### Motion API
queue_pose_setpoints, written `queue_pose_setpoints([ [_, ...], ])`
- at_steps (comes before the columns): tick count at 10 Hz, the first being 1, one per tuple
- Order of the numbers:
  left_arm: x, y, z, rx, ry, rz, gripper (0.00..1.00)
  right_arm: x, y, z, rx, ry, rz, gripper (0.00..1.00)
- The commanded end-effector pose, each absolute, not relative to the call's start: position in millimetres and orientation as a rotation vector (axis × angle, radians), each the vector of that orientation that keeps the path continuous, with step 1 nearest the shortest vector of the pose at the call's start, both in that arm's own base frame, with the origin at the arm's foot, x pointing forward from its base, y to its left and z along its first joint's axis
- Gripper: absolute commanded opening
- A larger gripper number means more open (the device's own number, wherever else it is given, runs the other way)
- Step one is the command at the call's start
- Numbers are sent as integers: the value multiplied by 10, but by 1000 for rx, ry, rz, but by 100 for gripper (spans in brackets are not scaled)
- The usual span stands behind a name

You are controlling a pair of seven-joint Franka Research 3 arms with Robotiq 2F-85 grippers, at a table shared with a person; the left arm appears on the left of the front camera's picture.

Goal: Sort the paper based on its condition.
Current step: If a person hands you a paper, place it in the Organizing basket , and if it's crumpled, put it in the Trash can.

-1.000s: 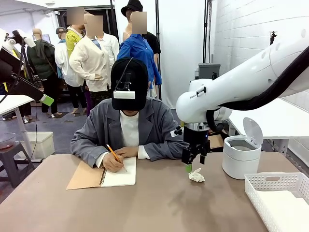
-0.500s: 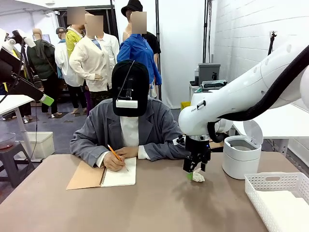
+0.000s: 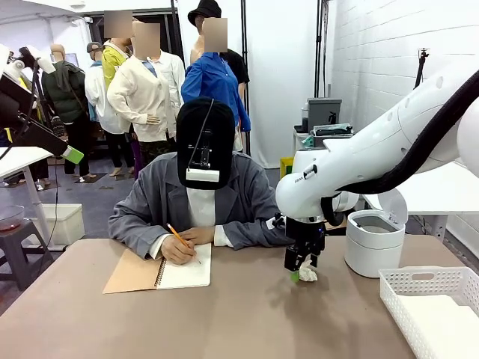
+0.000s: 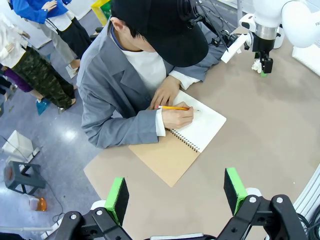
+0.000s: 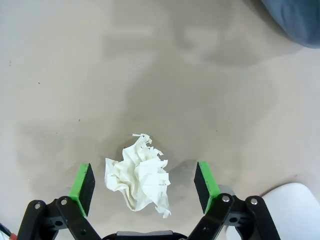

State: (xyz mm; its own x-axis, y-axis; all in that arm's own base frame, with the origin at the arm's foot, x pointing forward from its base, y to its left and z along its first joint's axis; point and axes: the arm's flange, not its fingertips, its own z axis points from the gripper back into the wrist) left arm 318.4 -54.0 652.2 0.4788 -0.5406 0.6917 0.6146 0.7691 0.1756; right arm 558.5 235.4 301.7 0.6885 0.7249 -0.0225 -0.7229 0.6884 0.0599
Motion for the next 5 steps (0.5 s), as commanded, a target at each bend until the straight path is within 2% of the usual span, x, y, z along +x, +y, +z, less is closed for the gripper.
queue_pose_setpoints([
  [1,3186,-533,6525,-100,-809,-704,100,5529,2371,2966,30,21,820,100],
  [5,3186,-533,6525,-100,-809,-704,100,5576,2361,3007,48,44,812,100],
])
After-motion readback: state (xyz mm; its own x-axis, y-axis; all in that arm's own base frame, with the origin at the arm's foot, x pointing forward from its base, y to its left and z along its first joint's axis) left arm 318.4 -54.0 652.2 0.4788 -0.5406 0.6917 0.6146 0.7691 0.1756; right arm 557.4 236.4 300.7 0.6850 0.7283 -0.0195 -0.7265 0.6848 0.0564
